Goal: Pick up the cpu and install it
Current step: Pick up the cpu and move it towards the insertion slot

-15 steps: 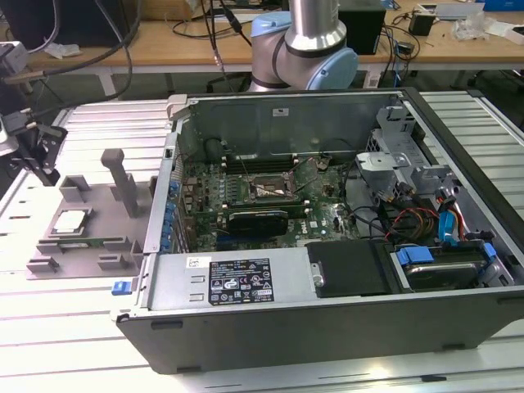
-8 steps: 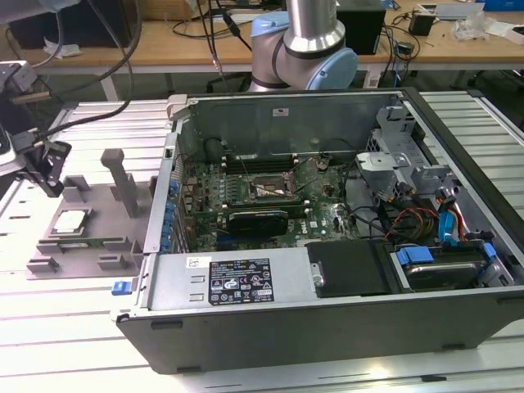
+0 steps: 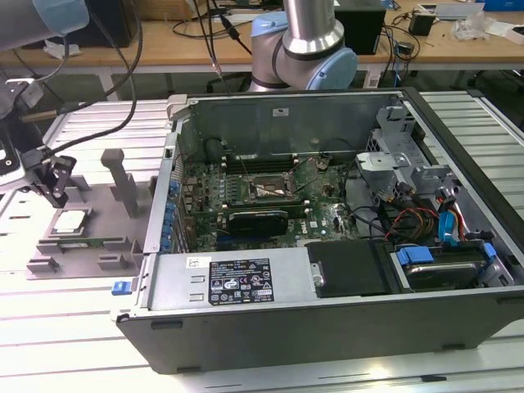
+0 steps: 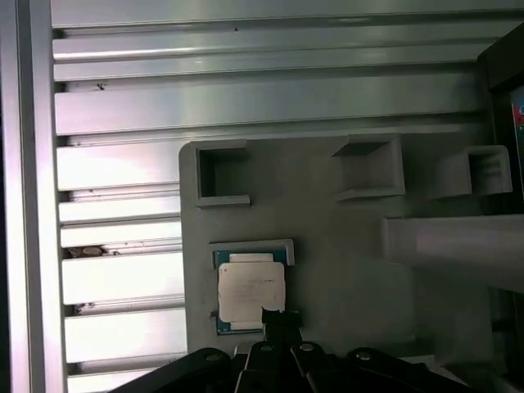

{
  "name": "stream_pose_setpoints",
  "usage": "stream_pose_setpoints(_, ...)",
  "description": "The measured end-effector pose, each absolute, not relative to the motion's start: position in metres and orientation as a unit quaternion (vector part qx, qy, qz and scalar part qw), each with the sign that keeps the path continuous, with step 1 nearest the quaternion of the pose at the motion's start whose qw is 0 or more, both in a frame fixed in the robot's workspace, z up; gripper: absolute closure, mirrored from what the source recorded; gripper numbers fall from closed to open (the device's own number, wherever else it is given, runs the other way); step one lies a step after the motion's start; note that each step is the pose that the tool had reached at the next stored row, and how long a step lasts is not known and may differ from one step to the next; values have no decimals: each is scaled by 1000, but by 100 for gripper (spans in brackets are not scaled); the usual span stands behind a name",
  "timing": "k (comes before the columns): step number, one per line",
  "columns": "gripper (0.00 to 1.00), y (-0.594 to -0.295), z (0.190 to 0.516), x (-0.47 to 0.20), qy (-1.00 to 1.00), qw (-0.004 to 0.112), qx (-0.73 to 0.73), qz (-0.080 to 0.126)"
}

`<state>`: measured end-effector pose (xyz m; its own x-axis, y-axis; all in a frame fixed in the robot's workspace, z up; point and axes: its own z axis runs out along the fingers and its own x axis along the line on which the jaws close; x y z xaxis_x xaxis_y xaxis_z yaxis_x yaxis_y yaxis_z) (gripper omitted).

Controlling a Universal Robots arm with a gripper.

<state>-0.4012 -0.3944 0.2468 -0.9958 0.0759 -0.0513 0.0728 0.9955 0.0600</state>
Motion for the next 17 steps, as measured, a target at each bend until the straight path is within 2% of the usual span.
stream_pose_setpoints(12,89,-394,210,-411,999,27,37,29)
stream_pose_setpoints(17,89,-394,209,-411,999,27,37,29)
